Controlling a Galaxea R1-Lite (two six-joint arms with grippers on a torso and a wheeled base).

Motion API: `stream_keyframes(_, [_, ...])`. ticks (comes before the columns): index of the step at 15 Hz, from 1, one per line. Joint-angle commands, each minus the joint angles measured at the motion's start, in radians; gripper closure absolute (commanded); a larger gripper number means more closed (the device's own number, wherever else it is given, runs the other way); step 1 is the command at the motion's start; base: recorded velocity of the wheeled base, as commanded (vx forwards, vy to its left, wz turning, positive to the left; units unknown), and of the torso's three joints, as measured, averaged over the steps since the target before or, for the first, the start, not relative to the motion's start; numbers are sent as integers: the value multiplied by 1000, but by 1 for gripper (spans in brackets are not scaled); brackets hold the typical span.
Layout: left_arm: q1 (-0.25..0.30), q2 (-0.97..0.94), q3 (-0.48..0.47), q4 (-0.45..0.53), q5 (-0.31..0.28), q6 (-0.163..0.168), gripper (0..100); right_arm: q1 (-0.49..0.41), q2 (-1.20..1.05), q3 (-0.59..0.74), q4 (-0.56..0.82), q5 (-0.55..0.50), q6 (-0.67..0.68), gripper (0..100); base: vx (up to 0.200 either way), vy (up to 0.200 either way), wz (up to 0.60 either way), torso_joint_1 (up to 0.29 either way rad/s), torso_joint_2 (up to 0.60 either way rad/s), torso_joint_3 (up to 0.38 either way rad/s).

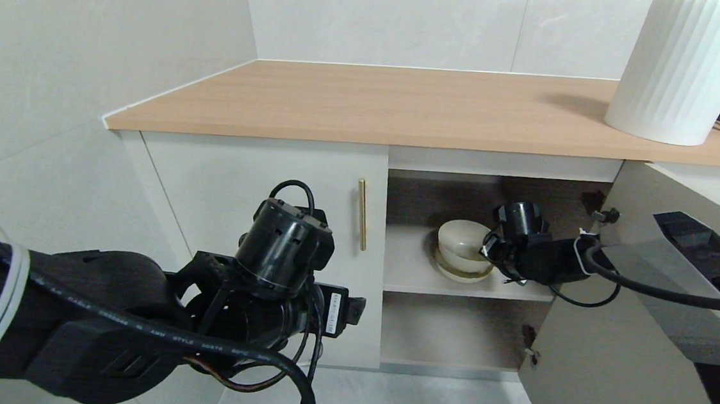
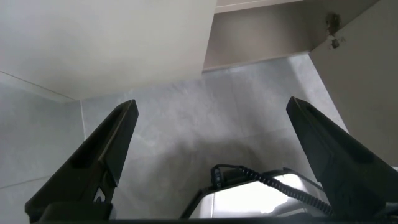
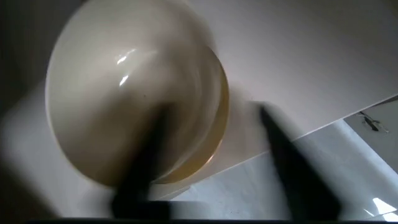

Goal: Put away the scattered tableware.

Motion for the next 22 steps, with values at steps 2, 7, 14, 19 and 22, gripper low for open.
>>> stream_keyframes(2, [0,2,0,0,1,-1,0,4,-9,5,19,1,0,0,0,0,0,0,0,0])
stream_keyframes(7, [39,-53,1,-1,-11,-19,0,39,-201,195,121,45,-6,0,0,0,0,0,0,0])
stream_keyframes(14, [125,-374,207,112,-73,48,0,146,-798,770,124,237,-262,0,0,0,0,0,0,0])
stream_keyframes(19, [177,-483,319,119,-88,47,0,222,-1049,971,134,251,-373,0,0,0,0,0,0,0])
stream_keyframes(22, [177,-471,313,119,-96,47,0,260,-1077,968,194,234,-396,0,0,0,0,0,0,0])
